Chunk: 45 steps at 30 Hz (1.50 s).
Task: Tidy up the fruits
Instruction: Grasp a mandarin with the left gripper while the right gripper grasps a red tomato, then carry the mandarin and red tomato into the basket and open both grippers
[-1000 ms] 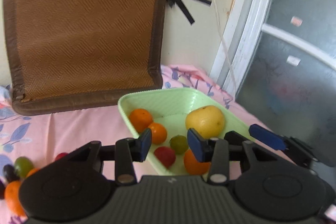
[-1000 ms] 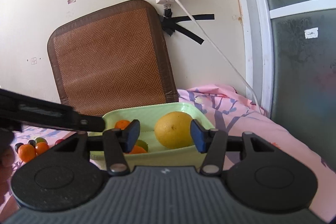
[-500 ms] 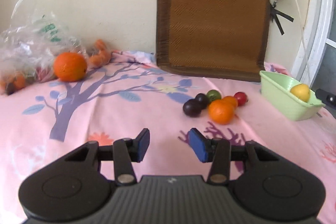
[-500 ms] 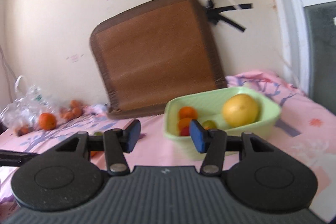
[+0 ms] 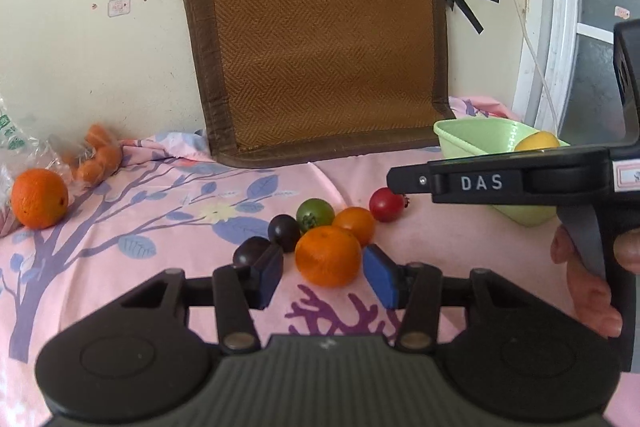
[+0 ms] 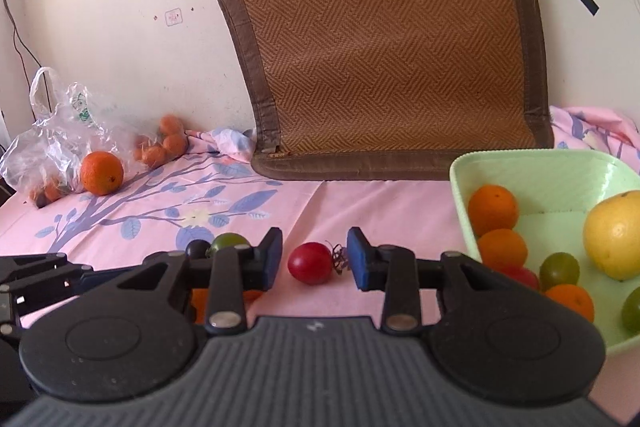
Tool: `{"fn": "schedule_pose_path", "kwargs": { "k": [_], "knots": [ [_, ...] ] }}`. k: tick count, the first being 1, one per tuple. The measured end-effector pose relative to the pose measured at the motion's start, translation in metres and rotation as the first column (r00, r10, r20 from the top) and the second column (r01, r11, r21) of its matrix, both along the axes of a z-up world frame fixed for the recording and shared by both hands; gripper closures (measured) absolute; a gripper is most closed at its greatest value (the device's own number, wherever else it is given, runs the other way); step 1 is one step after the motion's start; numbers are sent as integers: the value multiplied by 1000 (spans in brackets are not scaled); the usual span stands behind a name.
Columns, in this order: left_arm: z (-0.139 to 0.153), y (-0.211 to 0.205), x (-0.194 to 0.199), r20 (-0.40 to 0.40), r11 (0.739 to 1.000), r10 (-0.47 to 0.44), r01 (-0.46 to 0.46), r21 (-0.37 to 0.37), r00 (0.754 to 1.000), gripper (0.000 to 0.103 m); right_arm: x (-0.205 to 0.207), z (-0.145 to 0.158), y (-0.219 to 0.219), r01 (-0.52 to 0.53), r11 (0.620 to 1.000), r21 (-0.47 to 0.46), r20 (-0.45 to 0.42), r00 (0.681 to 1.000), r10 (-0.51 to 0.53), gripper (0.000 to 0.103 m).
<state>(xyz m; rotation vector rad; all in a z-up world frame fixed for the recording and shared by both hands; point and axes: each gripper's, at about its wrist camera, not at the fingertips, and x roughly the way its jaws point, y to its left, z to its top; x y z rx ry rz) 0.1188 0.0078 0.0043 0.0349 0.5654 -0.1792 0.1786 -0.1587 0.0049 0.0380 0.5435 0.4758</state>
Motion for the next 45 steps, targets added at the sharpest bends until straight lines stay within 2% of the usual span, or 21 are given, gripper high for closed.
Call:
{"fn": "schedule_pose_path", "kwargs": {
  "k": [3, 5, 7, 9, 13, 17, 22, 26, 32, 35, 38, 41, 45],
  "knots": [
    [-7, -6, 8, -25, 1000, -16, 17, 23, 1000, 58, 13, -8, 5, 5, 1000, -14, -37, 999, -6, 63],
    [-8, -7, 9, -29, 999, -16, 17, 27, 999, 58, 17, -13, 10, -46, 999, -8, -69, 997, 45, 60],
    [-9, -3, 10, -41, 1000, -9, 9, 7, 999, 62, 15, -11, 12, -68, 998, -14, -65, 996, 67, 71],
    [-8, 3, 8, -45, 1000, -12, 10, -30, 999, 64, 8, -9, 9, -62, 998, -1, -82, 995, 62, 74],
    [-4, 1, -16, -50, 995, -48, 43, -95, 998, 64, -29, 0, -17, -25, 1000, 17, -36, 999, 26, 74],
    [0, -18, -51, -29, 983, -137, 132, -132, 990, 64, -82, 4, -46, 0, 1000, 16, 24, 1000, -1, 74],
    [0, -62, -75, -18, 960, -264, 261, -107, 964, 63, -136, 1, -76, 75, 997, -24, 92, 993, -72, 74],
    [-5, -91, -82, -23, 948, -312, 310, -70, 950, 63, -149, -2, -94, 111, 993, -46, 92, 990, -107, 73],
    [-10, -107, -89, -20, 954, -301, 301, 5, 953, 61, -143, -17, -110, 146, 989, -12, 25, 989, -145, 70],
    [-7, -105, -90, -22, 957, -290, 290, 2, 957, 61, -145, -20, -111, 142, 990, 3, 20, 990, -142, 69],
    [0, -98, -89, -14, 959, -282, 281, -26, 959, 61, -147, -19, -116, 138, 990, 28, 27, 990, -139, 58],
    [4, -93, -86, -19, 960, -276, 275, -52, 961, 61, -152, -19, -119, 122, 992, 29, 42, 992, -123, 57],
    [1, -98, -84, -32, 956, -291, 289, -39, 956, 60, -157, -19, -117, 110, 994, 9, 58, 992, -110, 57]
  ]
}}
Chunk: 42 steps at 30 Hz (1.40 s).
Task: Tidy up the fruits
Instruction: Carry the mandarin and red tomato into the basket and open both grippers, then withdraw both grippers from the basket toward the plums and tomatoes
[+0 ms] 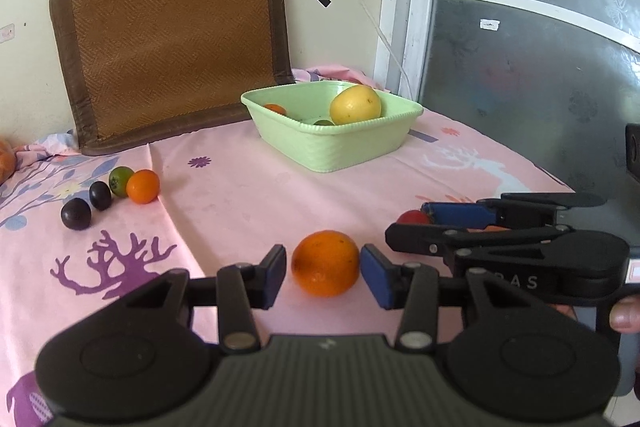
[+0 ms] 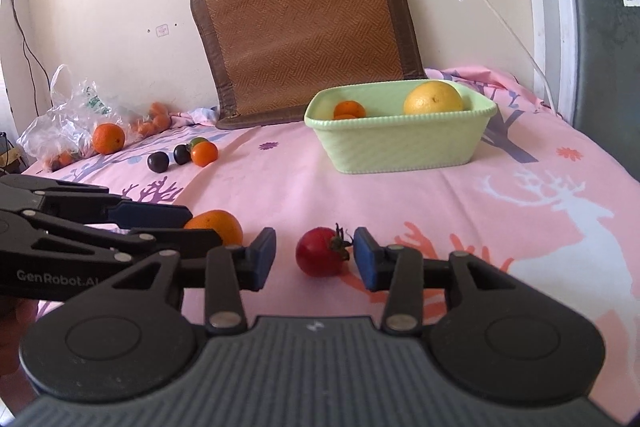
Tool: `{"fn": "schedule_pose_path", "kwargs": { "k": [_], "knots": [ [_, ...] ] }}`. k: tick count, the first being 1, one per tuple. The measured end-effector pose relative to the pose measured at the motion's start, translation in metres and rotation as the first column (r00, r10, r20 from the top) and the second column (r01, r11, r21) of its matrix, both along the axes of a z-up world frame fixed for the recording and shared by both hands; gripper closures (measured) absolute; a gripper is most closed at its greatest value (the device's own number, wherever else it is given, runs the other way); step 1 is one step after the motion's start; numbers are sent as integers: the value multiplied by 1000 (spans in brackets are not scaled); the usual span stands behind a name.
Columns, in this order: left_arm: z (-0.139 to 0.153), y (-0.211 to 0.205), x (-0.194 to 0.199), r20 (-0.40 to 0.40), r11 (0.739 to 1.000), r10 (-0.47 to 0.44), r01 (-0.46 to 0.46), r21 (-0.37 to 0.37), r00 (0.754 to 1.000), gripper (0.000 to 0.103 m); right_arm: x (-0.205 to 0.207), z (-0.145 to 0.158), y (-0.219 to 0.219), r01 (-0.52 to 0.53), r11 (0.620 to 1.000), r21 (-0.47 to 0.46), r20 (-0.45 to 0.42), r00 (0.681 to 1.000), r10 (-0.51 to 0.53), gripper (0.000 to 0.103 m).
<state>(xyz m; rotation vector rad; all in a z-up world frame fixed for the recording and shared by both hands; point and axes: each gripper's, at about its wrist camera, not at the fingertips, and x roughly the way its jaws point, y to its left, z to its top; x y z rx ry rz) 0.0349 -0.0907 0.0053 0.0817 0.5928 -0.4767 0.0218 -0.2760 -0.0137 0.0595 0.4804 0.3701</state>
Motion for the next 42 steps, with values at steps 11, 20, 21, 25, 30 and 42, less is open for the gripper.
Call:
{"fn": "schedule_pose_path", "kwargs": {
  "k": [11, 20, 21, 25, 30, 42],
  "knots": [
    [-8, -9, 7, -14, 999, -38, 38, 19, 999, 64, 2, -1, 1, -8, 998, -67, 3, 1000, 8, 72],
    [58, -38, 74, 72, 997, -54, 57, -44, 996, 63, 55, 41, -25, 125, 992, -5, 222, 968, -121, 72],
    [59, -43, 87, 69, 998, -47, 50, -46, 997, 63, 64, 41, -28, 134, 991, -5, 218, 967, -130, 72],
    [48, -58, 135, 15, 999, -2, 2, -43, 1000, 63, 101, 32, -37, 164, 986, -14, 175, 972, -159, 72],
    [31, -67, 161, -29, 999, 41, -41, -9, 999, 63, 115, 21, -41, 169, 986, 1, 124, 978, -168, 70],
    [51, -52, 101, 115, 994, 97, -102, 40, 989, 53, 74, 31, -34, 215, 973, 87, 166, 960, -227, 59]
  ]
}}
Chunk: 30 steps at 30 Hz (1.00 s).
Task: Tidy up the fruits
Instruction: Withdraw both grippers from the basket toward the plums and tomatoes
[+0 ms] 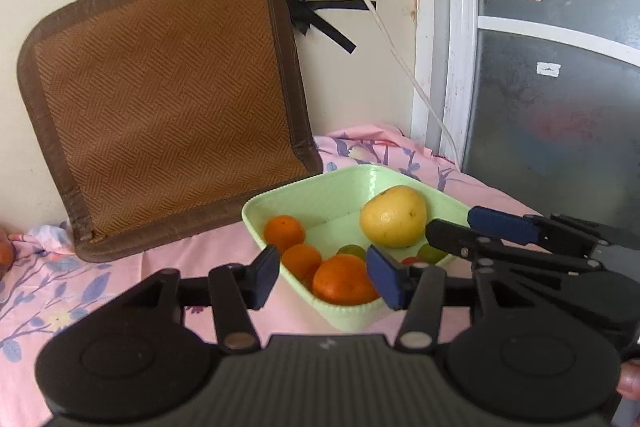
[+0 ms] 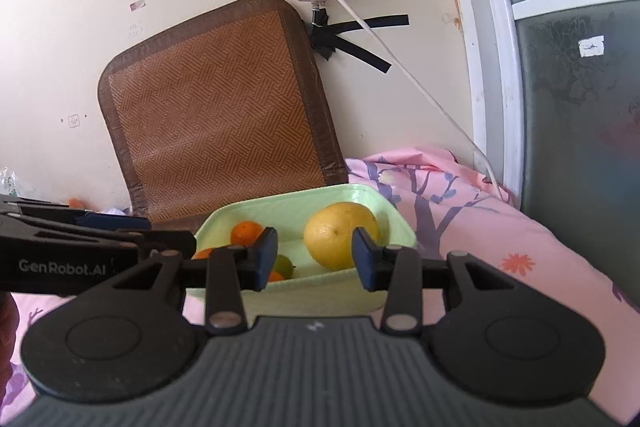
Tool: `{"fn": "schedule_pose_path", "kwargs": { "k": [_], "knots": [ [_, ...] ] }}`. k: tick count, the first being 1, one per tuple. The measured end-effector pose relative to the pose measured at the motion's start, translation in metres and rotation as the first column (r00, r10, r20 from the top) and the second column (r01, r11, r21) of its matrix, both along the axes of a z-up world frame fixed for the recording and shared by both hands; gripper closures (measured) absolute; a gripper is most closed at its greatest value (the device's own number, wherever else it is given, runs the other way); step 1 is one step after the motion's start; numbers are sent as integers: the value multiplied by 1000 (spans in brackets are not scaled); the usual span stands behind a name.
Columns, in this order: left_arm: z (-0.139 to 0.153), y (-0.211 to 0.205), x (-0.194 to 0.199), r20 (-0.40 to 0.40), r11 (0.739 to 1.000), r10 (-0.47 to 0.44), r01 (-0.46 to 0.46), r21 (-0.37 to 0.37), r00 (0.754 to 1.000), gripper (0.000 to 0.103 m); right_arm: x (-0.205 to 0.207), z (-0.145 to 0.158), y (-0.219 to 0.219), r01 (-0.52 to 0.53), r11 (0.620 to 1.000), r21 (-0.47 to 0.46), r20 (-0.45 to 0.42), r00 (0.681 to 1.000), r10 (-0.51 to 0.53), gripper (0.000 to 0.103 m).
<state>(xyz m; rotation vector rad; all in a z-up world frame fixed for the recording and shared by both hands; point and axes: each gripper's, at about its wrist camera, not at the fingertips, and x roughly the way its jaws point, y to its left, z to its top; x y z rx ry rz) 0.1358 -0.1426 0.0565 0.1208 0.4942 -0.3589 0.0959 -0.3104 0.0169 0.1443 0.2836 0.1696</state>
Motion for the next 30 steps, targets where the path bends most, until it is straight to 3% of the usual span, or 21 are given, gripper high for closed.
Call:
{"fn": "schedule_pose_path", "kwargs": {
  "k": [5, 16, 30],
  "knots": [
    [2, 25, -33, 34, 996, 71, -73, 59, 997, 52, -31, -6, 22, -12, 997, 82, -28, 1000, 15, 59],
    [-25, 105, -73, 0, 963, 263, -263, 66, 965, 51, -46, -17, 77, -111, 986, 128, -157, 979, 131, 59],
    [-53, 149, -63, 5, 921, 376, -374, 107, 927, 48, -45, -27, 90, -97, 991, 89, -207, 972, 114, 59]
  ]
}}
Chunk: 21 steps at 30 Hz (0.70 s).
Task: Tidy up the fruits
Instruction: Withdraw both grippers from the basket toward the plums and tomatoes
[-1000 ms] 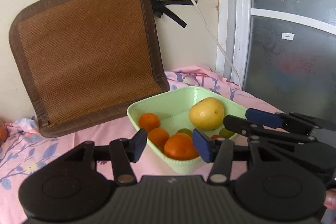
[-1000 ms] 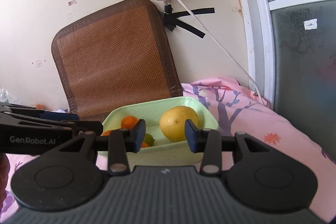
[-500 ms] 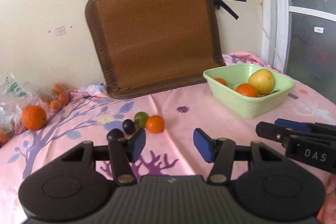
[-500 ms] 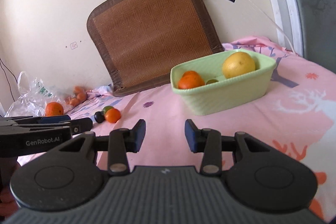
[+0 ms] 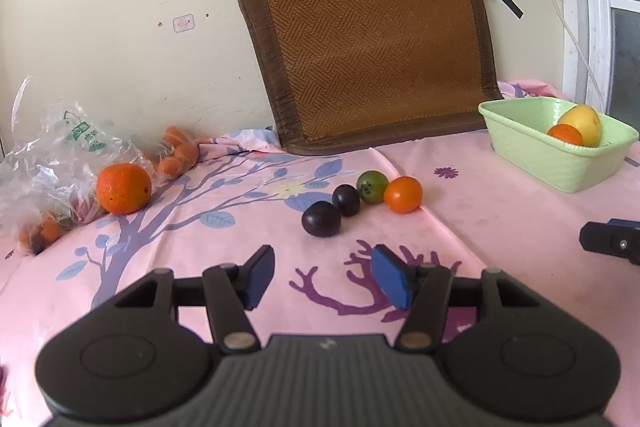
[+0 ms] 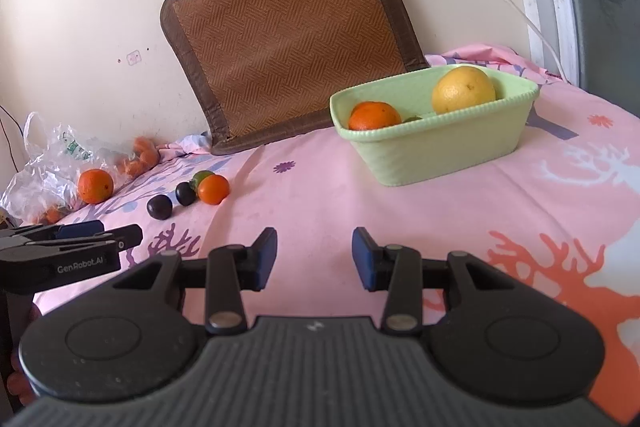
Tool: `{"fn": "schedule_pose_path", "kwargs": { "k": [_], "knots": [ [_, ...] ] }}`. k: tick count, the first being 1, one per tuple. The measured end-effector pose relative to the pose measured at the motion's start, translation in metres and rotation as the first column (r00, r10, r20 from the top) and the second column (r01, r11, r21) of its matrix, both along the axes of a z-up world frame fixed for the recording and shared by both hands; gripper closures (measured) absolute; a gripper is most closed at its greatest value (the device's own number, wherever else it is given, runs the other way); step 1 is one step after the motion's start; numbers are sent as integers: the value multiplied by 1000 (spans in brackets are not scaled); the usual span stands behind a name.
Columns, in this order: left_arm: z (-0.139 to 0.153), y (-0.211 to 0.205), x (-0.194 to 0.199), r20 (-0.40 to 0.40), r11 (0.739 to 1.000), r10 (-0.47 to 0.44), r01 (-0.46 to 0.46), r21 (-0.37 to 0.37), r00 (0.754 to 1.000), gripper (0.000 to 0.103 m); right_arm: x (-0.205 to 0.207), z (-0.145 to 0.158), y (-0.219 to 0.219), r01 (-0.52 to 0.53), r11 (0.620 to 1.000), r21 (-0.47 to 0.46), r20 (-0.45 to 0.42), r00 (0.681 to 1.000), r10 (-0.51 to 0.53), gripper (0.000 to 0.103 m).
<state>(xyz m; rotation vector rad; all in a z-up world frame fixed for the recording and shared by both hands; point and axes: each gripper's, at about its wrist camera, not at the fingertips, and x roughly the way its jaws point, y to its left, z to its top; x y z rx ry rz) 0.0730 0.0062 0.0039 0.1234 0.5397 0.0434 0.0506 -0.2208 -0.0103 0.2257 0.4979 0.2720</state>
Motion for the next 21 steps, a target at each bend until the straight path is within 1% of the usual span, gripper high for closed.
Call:
{"fn": "schedule_pose_path", "kwargs": {
  "k": [2, 4, 10, 16, 21],
  "knots": [
    [-4, 3, 3, -7, 1000, 3, -3, 0, 1000, 48, 1, 0, 1, 0, 1000, -4, -5, 1000, 0, 59],
    [-6, 5, 5, -23, 1000, 0, 0, -17, 1000, 48, 2, -1, 1, -2, 1000, -3, -9, 1000, 2, 59],
    [-7, 8, 5, -18, 999, -16, 15, -38, 1000, 48, 4, -2, 2, -17, 1000, -12, -22, 1000, 16, 59],
    [-7, 7, 3, -10, 999, -31, 31, -37, 999, 48, 4, -2, 2, -18, 1000, -15, -23, 1000, 18, 58],
    [-8, 10, 4, -19, 998, -31, 30, -55, 999, 47, 4, -3, 2, -19, 1000, -20, -23, 1000, 19, 58]
  ]
}}
